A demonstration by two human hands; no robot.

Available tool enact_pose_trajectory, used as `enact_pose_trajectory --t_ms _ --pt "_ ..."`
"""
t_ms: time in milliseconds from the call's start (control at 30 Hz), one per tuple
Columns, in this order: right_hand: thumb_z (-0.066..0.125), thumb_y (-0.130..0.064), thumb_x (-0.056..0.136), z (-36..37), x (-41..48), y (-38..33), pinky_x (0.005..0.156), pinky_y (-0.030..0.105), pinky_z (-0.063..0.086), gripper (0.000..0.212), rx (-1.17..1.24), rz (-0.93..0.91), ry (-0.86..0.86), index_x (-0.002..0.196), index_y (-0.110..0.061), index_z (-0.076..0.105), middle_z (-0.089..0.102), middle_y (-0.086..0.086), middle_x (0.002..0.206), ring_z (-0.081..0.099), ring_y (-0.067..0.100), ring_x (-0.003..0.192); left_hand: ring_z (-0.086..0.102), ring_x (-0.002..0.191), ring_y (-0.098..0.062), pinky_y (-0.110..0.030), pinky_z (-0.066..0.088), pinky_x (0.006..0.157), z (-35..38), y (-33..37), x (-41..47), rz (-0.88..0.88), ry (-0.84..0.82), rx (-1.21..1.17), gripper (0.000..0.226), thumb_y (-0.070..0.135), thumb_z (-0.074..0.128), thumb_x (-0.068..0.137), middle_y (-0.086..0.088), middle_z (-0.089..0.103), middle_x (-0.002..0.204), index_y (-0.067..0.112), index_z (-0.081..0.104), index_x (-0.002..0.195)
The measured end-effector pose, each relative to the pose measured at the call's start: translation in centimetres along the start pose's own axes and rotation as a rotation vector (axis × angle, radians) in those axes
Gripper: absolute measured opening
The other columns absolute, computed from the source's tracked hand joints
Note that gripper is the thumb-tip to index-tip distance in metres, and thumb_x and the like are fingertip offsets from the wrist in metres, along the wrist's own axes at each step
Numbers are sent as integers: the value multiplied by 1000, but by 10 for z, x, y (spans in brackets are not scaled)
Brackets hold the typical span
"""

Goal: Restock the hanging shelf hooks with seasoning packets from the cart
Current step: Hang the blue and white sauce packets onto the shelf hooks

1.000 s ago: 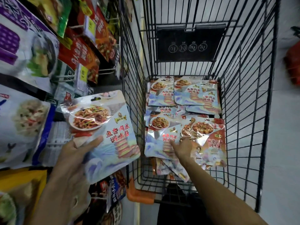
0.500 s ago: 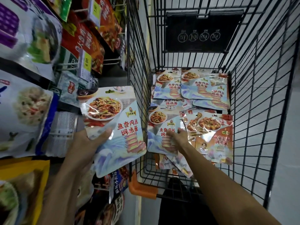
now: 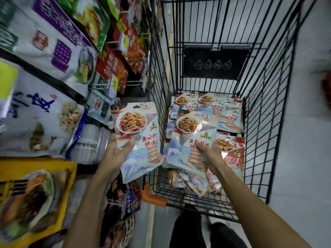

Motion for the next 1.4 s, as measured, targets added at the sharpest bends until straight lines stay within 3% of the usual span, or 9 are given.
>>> enact_pose_trajectory --t_ms 133,333,433,600,833,1067,1167,1333,1400 --pt "68 -15 86 -10 -32 -23 43 24 49 15 -1 -15 -46 92 -3 61 69 4 66 68 16 53 69 96 -27 -36 59 76 -1 10 -23 19 57 -117 32 17 57 90 -13 71 109 4 60 119" --pt "71 -18 85 -2 -83 -64 39 22 46 18 -106 -97 -199 87 -2 63 70 4 60 66 18 49 71 89 -24 -38 57 75 -21 33 -87 148 283 -250 10 22 69 79 -4 75 92 27 77 80" --pt "72 -23 84 19 -114 -90 37 20 44 21 -199 -168 -313 87 -3 63 69 5 62 65 18 47 69 95 -30 -47 56 82 -32 44 -131 220 383 -266 16 13 69 84 -6 74 96 27 77 83" --pt "75 -27 80 60 -178 -125 47 35 56 27 -330 -286 -457 97 -10 63 75 5 76 73 26 64 73 82 -25 -30 58 60 -63 61 -228 307 544 -289 14 30 75 70 -4 76 87 22 78 80" --pt "78 -27 75 138 -303 -149 52 44 60 15 -502 -500 -724 79 -16 69 75 3 73 72 22 63 70 96 -26 -42 56 80 -124 76 -393 489 775 -279 27 31 75 69 -4 74 103 26 75 95" --pt "77 -31 77 217 -448 -114 62 48 60 26 -620 -625 -1070 92 -12 68 75 9 84 73 28 73 72 89 -21 -27 57 69 -169 58 -563 606 1050 -288 27 25 74 71 -4 75 98 16 75 96" --pt "78 -37 67 242 -508 -79 54 49 59 40 -640 -628 -1218 90 -6 67 74 12 81 71 30 67 72 86 -21 -33 57 71 -181 44 -632 605 1158 -279 17 23 72 72 -6 76 93 16 77 87" --pt "77 -37 68 268 -598 -6 56 43 55 39 -643 -628 -1404 86 -4 65 71 19 80 68 35 66 70 88 -27 -41 58 77 -197 9 -731 591 1294 -275 13 22 72 71 -8 75 92 16 78 81" --pt "76 -31 74 273 -626 25 57 49 55 38 -637 -583 -1469 92 0 65 72 17 80 68 34 66 71 91 -26 -43 56 81 -202 -8 -762 580 1311 -270 16 25 72 72 -7 75 96 21 78 86"
Point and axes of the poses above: each hand's wrist, its own x-axis towards the middle knuckle, its own z-axis out of the palm, y = z × x, the point moved 10 cm from there along x, towards the middle knuckle
